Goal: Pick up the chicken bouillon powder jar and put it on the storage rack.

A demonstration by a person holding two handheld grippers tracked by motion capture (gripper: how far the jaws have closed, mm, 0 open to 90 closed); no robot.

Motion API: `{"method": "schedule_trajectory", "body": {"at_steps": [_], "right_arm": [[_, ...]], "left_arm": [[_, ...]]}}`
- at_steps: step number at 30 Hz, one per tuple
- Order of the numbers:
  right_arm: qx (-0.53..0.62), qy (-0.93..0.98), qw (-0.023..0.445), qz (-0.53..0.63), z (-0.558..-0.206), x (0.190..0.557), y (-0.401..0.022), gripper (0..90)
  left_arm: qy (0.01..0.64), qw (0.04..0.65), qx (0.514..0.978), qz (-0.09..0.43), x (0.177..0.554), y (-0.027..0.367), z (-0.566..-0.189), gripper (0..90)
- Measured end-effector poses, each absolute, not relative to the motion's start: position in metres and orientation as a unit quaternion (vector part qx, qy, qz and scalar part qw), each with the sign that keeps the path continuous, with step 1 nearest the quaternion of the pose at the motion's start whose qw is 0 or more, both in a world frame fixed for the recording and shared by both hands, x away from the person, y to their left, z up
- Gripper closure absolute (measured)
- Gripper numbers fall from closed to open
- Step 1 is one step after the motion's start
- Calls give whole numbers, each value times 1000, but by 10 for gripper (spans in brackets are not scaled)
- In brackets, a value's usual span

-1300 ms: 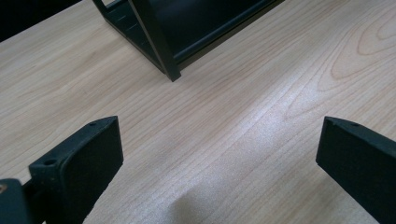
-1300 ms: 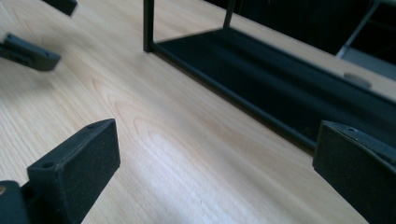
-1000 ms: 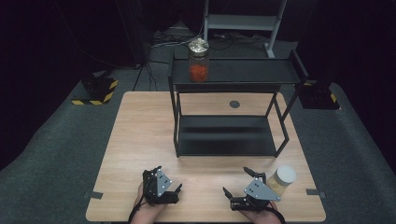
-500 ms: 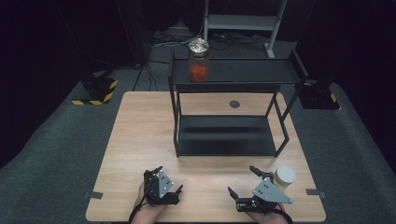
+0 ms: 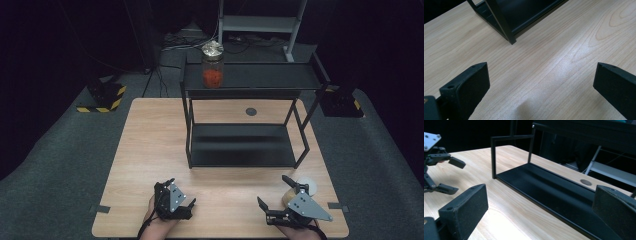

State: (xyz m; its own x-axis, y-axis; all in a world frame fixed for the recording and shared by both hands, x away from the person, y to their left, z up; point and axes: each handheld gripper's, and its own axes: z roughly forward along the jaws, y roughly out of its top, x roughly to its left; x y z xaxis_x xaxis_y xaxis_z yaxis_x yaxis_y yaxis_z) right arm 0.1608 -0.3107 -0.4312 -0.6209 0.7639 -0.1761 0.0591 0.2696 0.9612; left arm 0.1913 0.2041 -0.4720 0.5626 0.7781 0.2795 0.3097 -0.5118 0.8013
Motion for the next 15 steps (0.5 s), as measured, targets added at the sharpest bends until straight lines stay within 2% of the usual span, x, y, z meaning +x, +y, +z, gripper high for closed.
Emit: {"method": "schedule_trajectory", "body": {"at_steps": [15], "right_arm": [[322,704,353,525,-428,152,-337,0]], "left_arm": [[339,366,806,318,192,206,-472,9]]}}
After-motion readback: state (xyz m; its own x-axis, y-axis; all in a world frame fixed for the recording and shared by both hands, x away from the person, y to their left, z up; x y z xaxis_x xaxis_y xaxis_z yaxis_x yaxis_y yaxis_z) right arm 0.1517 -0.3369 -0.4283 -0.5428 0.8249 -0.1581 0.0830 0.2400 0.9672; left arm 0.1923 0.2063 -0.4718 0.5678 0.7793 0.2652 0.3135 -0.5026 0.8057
